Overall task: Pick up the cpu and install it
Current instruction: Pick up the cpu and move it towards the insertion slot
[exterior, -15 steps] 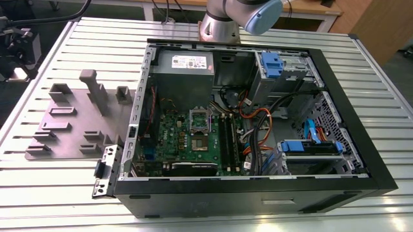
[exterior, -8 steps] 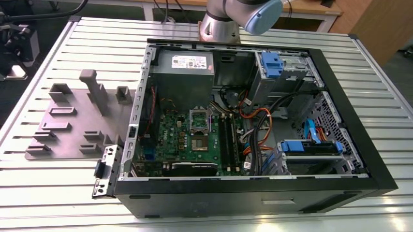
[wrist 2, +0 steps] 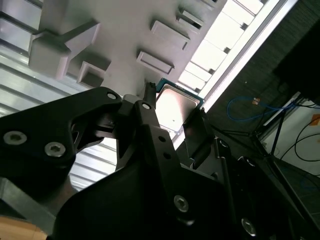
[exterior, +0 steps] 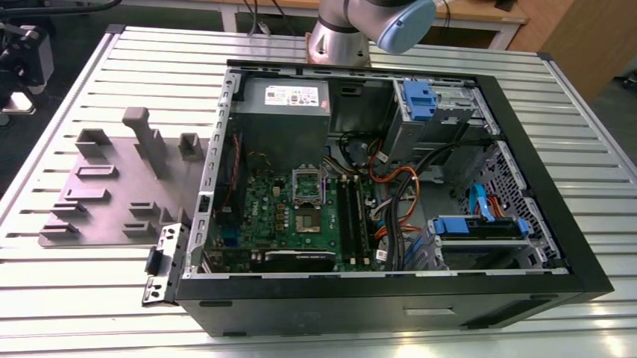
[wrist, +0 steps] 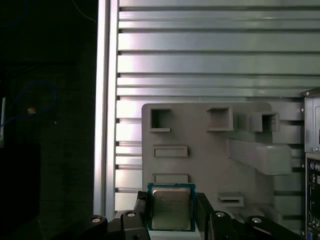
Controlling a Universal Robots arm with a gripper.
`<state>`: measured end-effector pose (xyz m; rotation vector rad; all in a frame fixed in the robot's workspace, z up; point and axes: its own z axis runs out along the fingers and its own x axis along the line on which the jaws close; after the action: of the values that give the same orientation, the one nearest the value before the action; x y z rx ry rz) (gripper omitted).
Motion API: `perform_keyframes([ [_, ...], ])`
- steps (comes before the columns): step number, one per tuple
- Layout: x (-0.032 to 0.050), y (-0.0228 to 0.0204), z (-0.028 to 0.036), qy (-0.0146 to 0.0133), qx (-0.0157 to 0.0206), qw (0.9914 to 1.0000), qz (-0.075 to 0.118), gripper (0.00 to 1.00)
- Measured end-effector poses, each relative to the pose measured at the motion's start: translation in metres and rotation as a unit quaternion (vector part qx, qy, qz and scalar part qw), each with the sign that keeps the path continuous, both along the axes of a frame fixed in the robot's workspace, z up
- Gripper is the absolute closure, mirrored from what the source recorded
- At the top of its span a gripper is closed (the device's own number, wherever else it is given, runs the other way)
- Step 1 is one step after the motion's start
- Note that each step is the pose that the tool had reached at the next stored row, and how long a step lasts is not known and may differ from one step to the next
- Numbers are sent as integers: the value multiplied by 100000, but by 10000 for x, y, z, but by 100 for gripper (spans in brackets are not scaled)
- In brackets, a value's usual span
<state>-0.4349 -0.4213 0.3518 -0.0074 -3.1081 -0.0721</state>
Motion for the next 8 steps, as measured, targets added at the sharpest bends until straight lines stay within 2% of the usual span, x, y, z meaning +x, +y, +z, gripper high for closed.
perform_keyframes([
  [8, 0, 0, 131, 5, -3, 100000, 0, 53],
])
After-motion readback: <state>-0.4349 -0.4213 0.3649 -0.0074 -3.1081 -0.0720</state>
